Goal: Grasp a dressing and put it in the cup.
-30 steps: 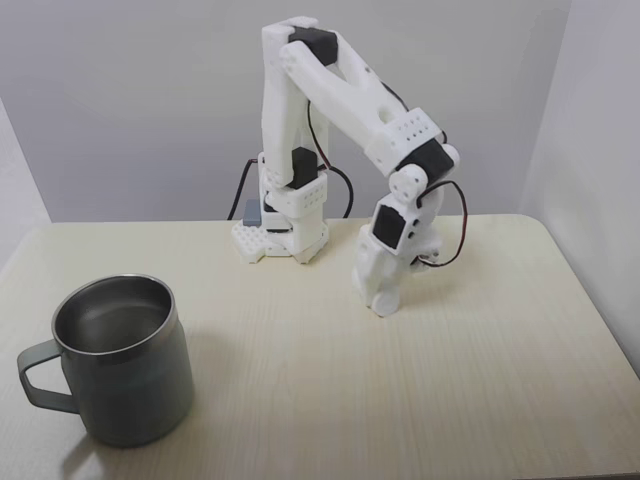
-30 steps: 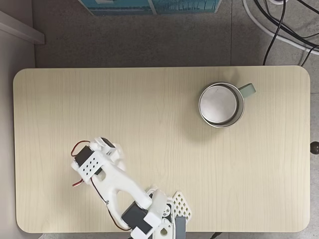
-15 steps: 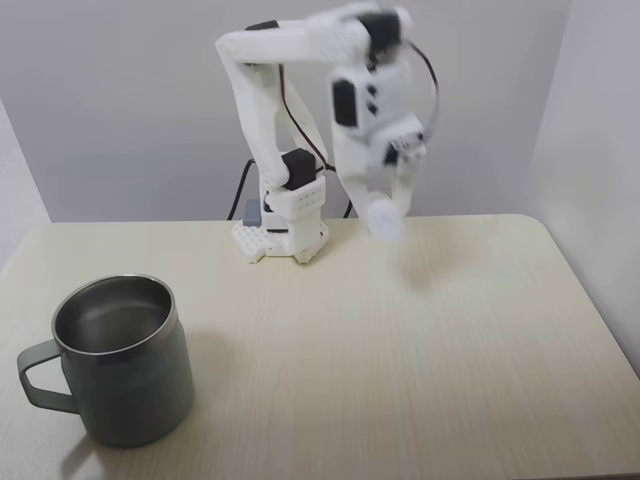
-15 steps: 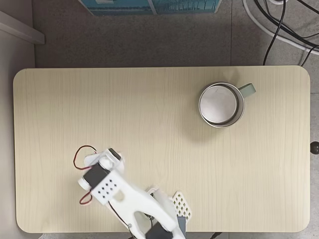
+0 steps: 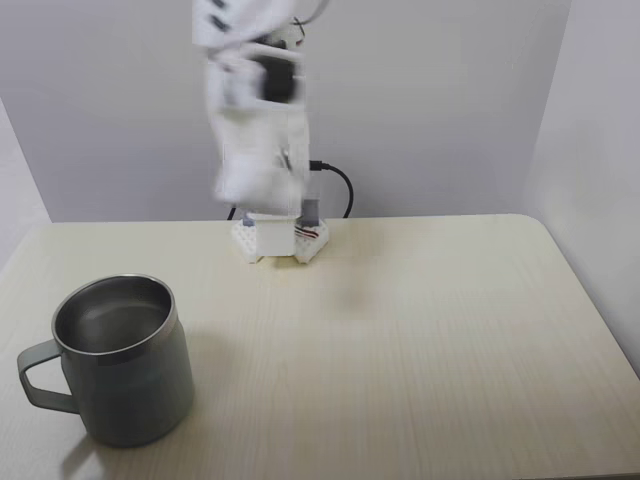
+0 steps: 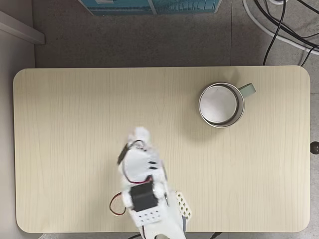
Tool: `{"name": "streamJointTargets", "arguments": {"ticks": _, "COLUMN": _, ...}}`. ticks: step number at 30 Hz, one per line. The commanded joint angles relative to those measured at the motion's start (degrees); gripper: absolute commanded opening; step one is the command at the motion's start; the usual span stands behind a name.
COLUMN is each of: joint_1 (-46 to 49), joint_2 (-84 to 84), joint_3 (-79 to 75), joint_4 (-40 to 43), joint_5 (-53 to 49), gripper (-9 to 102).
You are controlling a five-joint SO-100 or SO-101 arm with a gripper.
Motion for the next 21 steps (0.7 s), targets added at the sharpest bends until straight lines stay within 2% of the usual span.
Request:
{"name": "streamJointTargets", "arguments": {"ticks": 1, "joint_1": 11.43, "joint_2": 0.09, "joint_3": 2.02, "joint_4": -7.29, "joint_5": 4.83, "gripper": 0}}
{"name": "streamJointTargets", "arguments": {"ticks": 8, "joint_1": 19.86, "joint_2": 12.66, "joint_3": 2.2, "joint_4": -14.15, "joint_5": 11.16, "gripper": 0}}
{"name": "streamJointTargets", "arguments": {"ticks": 17, "joint_1": 20.83, "joint_2": 22.06, "joint_3": -5.36, "joint_4": -23.03, "joint_5": 11.95, "gripper": 0}}
{"name": "streamJointTargets", "arguments": {"ticks": 21, "joint_1": 20.39, "joint_2": 22.59, "joint_3": -6.68, "joint_4": -23.99, "joint_5": 11.51, "gripper": 0}}
